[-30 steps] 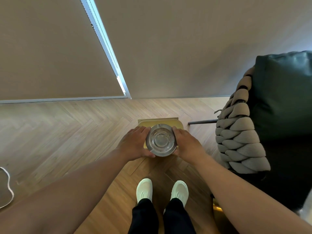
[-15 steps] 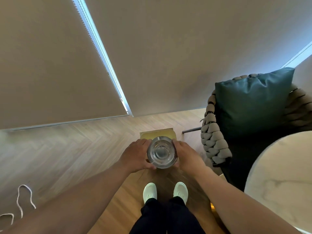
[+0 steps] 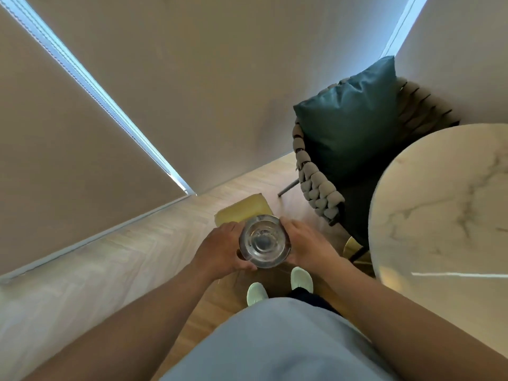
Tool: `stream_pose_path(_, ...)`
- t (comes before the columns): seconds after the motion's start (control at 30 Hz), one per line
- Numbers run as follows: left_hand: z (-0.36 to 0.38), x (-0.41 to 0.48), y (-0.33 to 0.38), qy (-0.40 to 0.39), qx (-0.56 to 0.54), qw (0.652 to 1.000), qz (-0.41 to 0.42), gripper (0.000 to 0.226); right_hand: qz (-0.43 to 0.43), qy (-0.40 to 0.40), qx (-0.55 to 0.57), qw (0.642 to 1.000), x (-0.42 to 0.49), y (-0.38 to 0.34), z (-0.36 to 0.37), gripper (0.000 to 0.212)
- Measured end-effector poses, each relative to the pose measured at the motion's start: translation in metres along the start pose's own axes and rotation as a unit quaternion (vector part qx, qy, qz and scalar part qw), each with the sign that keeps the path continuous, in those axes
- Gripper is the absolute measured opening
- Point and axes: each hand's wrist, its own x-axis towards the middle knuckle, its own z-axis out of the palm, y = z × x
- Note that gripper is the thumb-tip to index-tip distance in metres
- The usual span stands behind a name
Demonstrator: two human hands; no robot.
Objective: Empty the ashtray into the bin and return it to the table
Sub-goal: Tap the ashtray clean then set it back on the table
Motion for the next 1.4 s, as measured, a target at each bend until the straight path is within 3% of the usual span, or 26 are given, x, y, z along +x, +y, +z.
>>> stream_pose_path(0.3,0.017,0.029,0.036,-0.089,0.028,0.987,0.127,0.092,0.121,0.1,0.061,0.986,-0.066,0.024,0.013,0.08)
stream_pose_path(0.53,0.049,0.04,0.093,-0.14,0.08,0.963,0.214,0.091,0.233,0.134,0.084,0.96,-0.135,0.044,0.019,0.091)
stream_pose_path(0.8,0.106,0.016,0.19,-0.192,0.079,0.921,0.329,0.088,0.315,0.197,0.117,0.921,-0.257,0.075,0.028,0.089)
stream_pose_path(1.1,0.177,-0.033,0.298,-0.229,0.099,0.895,0.371,0.089,0.351,0.238,0.141,0.894,-0.393,0.111,0.032,0.094)
stream_pose_path(1.27,0.186,-0.04,0.345,-0.199,0.078,0.899,0.382,0.089,0.364,0.252,0.136,0.886,-0.425,0.137,0.015,0.092)
stream_pose_path(1.4,0.186,-0.021,0.38,-0.223,0.119,0.885,0.391,0.098,0.378,0.255,0.125,0.881,-0.433,0.159,-0.002,0.085)
